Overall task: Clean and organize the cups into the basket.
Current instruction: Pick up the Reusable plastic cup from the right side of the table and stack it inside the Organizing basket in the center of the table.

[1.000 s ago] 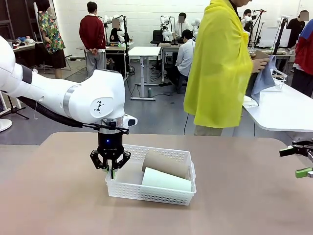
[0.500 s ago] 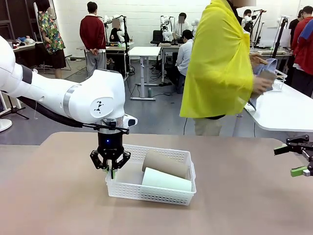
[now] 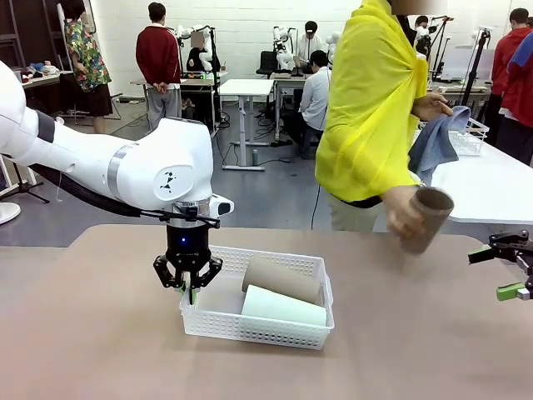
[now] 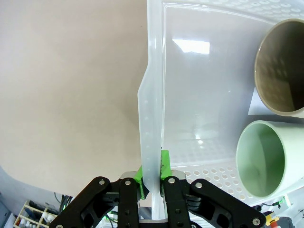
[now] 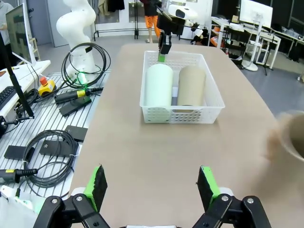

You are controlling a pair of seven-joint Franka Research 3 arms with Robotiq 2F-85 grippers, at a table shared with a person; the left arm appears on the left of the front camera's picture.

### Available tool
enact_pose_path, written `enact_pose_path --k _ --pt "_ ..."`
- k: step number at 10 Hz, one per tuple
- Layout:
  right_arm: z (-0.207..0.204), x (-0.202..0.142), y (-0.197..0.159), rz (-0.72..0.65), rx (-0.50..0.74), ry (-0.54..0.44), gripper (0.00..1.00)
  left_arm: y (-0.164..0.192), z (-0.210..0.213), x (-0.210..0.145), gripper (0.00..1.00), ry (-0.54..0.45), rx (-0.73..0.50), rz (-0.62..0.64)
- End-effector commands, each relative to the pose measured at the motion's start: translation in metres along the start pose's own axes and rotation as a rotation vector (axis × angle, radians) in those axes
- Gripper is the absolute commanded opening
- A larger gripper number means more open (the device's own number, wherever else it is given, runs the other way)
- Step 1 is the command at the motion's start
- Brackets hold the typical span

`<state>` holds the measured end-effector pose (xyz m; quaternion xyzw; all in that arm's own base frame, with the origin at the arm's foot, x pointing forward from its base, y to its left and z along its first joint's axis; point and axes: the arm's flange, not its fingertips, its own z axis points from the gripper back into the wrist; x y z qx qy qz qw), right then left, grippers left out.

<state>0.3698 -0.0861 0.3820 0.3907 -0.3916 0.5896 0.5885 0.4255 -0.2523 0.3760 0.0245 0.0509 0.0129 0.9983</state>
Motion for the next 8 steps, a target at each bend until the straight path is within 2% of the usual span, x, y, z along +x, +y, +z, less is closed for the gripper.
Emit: enact_pose_path --k 1,6,8 --pt "-0.001 0.003 -0.002 -0.013 -0.015 -0.001 1.00 0.001 0.003 0.001 0.00 -0.009 0.001 0.002" --pt "0.000 0.000 0.000 0.000 0.001 0.000 1.00 0.001 0.003 0.001 0.00 -0.009 0.001 0.002" --pt "-0.012 -0.018 -0.020 0.004 0.008 -0.004 1.00 0.001 0.003 0.001 0.00 -0.009 0.001 0.002"
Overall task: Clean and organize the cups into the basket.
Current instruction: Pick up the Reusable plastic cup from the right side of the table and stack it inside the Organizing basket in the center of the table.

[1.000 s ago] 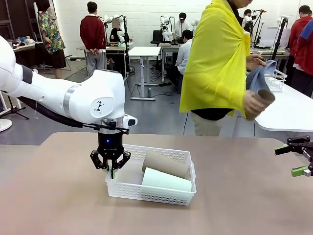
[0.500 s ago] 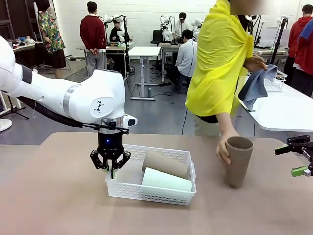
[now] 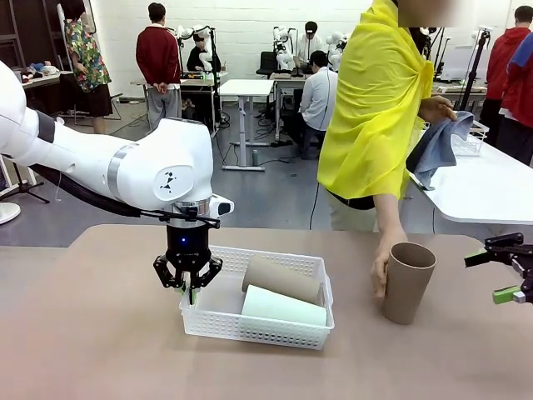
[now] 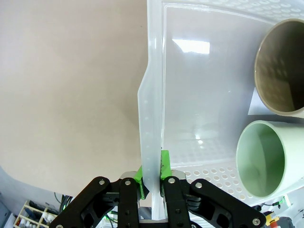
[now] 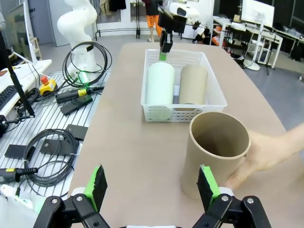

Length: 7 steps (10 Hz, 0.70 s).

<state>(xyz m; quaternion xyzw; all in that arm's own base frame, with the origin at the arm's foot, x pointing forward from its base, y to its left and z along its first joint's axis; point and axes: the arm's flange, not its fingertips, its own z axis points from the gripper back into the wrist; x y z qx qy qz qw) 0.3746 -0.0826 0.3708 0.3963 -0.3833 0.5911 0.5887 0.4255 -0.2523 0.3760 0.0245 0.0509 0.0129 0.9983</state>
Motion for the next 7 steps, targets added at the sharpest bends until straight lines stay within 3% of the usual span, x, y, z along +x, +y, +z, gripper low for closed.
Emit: enact_pose_path --k 1,7 --pt "-0.005 -0.015 -0.023 0.005 -0.027 -0.017 1.00 0.001 0.003 0.001 0.00 -0.009 0.001 0.002" --pt "-0.035 -0.057 -0.062 -0.004 -0.073 0.014 1.00 0.001 0.003 0.001 0.00 -0.009 0.001 0.002"
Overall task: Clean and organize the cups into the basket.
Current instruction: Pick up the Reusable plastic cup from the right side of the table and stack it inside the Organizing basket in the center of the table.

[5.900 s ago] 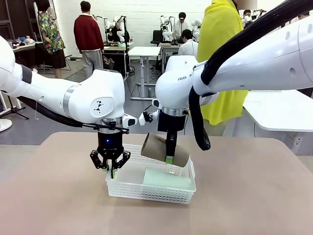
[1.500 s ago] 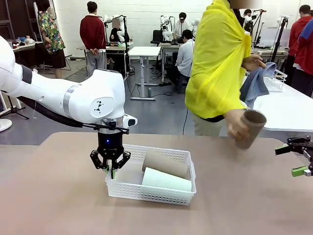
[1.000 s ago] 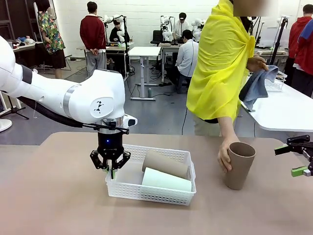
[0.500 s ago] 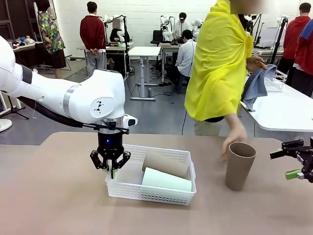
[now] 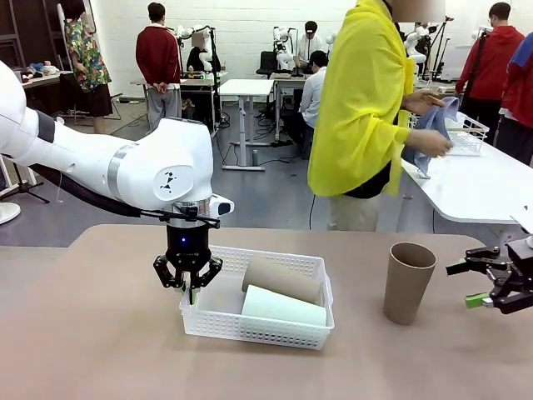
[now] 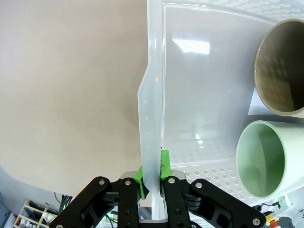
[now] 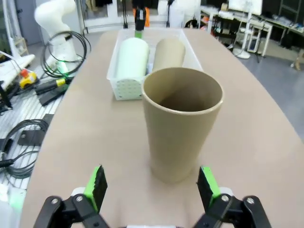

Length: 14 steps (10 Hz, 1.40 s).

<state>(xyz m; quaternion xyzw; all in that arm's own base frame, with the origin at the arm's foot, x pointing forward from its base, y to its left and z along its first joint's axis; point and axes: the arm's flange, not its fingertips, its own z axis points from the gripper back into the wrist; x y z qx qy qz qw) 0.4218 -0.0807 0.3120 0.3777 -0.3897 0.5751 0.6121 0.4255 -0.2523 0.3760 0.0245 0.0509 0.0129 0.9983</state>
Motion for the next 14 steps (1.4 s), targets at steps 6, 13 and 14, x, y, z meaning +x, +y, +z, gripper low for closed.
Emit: enact_pose_path --k 6,13,14 --pt "-0.009 -0.003 -0.008 0.000 -0.001 -0.002 1.00 0.001 0.003 0.001 0.00 -0.009 0.001 0.002" --pt "-0.059 -0.010 -0.034 0.005 -0.058 0.074 1.00 0.001 0.003 0.001 0.00 -0.009 0.001 0.002" --pt "-0.063 -0.011 -0.037 0.000 -0.049 0.080 1.00 0.001 0.003 0.001 0.00 -0.009 0.001 0.002"
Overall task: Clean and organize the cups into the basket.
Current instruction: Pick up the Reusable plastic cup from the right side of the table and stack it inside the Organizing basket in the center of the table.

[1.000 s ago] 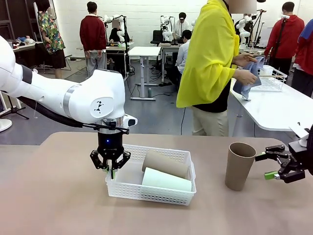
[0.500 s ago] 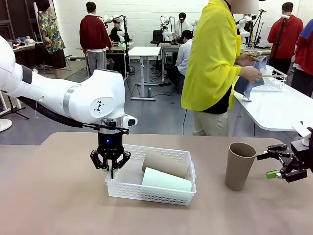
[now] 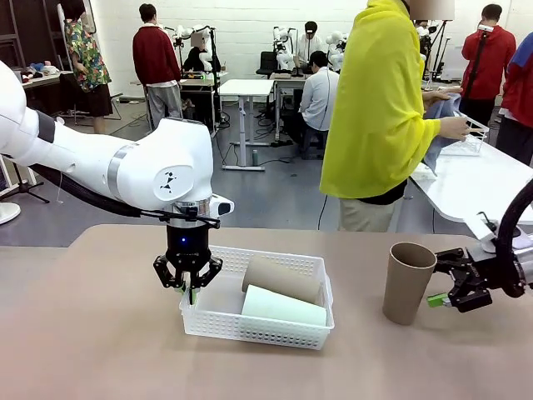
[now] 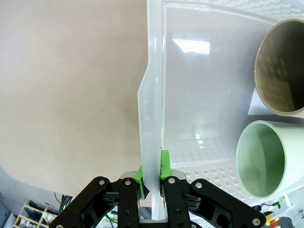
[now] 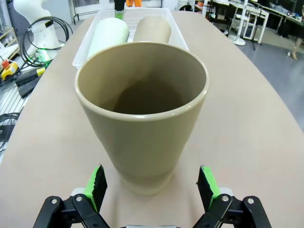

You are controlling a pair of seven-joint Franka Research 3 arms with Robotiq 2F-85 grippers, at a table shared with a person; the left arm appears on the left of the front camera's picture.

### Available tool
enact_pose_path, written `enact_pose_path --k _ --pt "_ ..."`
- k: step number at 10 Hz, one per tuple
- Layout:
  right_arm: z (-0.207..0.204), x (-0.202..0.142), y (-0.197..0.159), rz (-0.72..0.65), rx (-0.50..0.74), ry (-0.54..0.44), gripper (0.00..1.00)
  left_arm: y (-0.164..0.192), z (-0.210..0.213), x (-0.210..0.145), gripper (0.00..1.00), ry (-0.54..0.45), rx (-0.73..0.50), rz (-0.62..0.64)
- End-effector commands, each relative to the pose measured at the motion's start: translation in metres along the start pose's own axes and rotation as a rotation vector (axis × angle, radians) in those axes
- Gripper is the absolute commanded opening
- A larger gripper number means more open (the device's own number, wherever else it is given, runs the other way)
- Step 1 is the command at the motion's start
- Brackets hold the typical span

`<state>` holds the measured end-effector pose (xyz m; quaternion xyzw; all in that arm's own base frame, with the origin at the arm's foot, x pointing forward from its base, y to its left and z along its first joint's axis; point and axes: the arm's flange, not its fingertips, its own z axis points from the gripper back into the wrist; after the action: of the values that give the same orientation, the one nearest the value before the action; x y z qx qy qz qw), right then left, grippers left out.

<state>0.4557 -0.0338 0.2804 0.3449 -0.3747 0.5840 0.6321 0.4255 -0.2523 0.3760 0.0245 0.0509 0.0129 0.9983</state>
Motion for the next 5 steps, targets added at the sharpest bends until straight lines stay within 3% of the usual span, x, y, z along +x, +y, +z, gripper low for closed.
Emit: enact_pose_path --k 1,5 --pt "-0.0102 -0.0034 -0.0075 -0.010 -0.011 0.002 1.00 0.0009 0.0026 0.0006 0.00 -0.009 0.001 0.002" --pt "-0.0189 -0.0054 -0.0161 -0.035 0.013 -0.034 1.00 0.0009 0.0026 0.0006 0.00 -0.009 0.001 0.002"
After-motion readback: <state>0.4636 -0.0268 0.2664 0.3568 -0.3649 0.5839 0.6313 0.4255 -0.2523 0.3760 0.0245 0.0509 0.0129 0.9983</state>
